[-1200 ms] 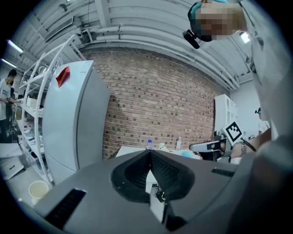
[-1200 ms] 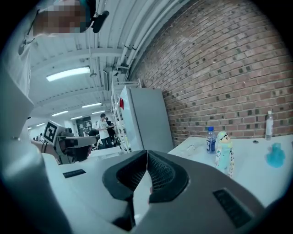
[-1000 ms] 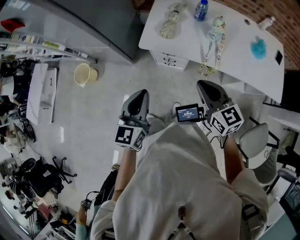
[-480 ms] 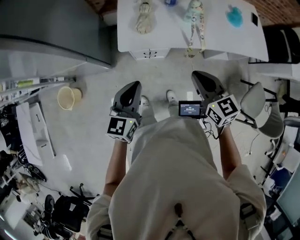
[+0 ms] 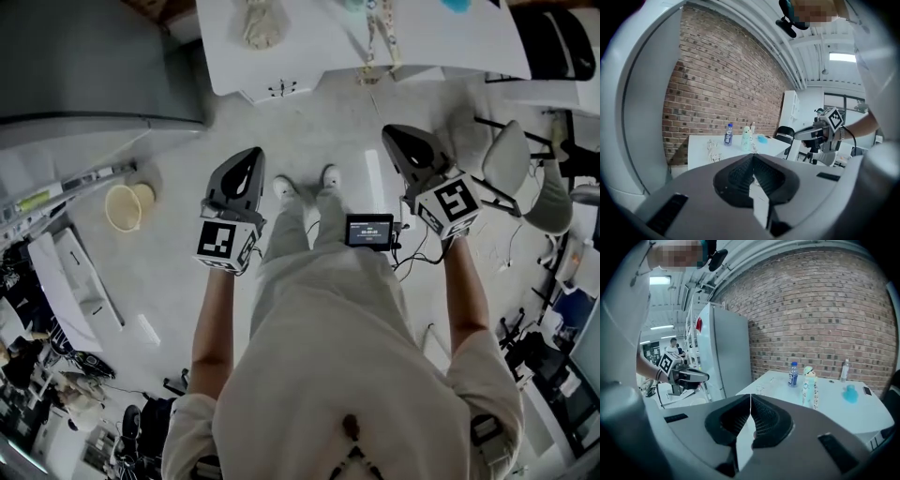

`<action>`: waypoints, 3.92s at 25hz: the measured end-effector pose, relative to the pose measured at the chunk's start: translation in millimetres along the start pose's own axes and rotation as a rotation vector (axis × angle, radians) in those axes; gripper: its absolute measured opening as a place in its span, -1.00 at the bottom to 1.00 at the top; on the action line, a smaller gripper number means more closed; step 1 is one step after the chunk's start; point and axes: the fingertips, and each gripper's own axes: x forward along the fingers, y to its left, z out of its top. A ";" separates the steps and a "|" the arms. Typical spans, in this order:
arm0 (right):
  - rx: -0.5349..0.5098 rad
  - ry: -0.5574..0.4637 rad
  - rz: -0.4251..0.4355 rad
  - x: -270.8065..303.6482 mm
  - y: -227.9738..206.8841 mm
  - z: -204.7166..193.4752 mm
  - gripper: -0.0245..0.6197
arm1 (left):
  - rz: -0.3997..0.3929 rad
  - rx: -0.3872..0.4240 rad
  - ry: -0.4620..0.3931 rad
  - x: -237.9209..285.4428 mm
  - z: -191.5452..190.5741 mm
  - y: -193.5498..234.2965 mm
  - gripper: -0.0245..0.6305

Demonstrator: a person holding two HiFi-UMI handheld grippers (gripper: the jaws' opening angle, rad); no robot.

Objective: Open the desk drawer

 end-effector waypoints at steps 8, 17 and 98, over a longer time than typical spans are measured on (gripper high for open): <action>-0.160 0.109 0.125 67.5 -32.0 -66.1 -0.84 | -0.026 0.086 0.101 58.2 -64.7 -4.0 -0.91; -0.309 0.262 0.208 186.0 -45.5 -222.7 -0.84 | -0.067 0.096 0.225 129.4 -206.9 28.0 -0.91; -0.979 0.530 0.041 487.0 -67.6 -462.0 -0.80 | 0.066 1.130 0.640 342.9 -510.3 199.8 -0.85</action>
